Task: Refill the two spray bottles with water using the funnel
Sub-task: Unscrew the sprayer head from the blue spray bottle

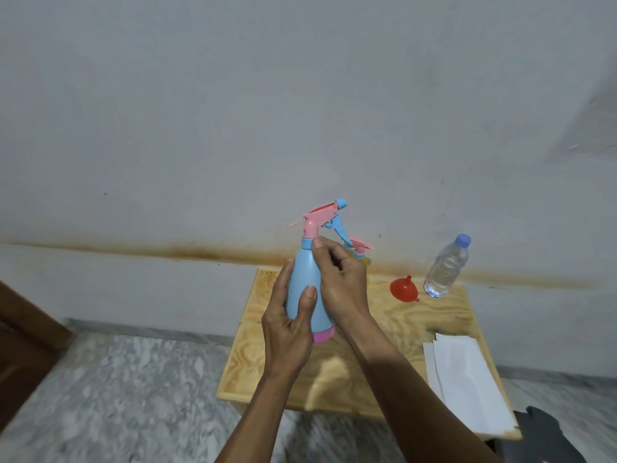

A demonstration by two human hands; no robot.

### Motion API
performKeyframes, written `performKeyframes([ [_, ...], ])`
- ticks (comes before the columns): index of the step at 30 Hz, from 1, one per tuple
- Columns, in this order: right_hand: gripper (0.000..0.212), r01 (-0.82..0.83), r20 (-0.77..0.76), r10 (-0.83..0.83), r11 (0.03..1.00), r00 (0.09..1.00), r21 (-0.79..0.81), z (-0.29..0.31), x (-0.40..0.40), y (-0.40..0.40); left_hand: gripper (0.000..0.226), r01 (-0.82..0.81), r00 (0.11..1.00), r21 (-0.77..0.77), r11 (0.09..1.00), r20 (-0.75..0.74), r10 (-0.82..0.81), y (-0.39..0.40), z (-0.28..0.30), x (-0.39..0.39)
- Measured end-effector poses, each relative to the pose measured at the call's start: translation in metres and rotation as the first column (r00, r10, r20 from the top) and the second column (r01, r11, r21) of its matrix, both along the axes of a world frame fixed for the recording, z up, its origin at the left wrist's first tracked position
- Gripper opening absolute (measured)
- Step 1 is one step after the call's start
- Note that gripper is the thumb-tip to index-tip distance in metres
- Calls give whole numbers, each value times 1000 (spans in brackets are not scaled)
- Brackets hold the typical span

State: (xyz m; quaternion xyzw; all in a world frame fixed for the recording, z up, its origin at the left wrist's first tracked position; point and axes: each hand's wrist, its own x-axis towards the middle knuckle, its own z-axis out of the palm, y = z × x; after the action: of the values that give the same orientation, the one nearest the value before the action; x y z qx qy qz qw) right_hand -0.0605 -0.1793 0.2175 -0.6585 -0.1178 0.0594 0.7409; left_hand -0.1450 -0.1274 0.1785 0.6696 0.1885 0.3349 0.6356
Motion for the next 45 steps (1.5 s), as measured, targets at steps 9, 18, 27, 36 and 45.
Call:
performKeyframes([
  [9,26,76,-19,-76,997,997,-19,-3,2,8,44,-11,1000,28,1000,-19,11,6,-6,2],
  [18,24,68,-6,-69,994,998,-82,0,1,10,54,18,999,31,999,-36,-17,16,-16,-2],
  [27,30,67,73,-55,980,996,-188,2,-7,21,66,36,997,113,993,-70,-28,34,-29,-10],
  [36,22,98,26,-95,980,995,-174,-3,-15,35,64,102,989,140,985,-124,-84,55,-45,-18],
  [45,13,374,-117,-355,891,927,256,16,-4,17,69,155,972,154,976,-198,-123,69,-83,-37],
])
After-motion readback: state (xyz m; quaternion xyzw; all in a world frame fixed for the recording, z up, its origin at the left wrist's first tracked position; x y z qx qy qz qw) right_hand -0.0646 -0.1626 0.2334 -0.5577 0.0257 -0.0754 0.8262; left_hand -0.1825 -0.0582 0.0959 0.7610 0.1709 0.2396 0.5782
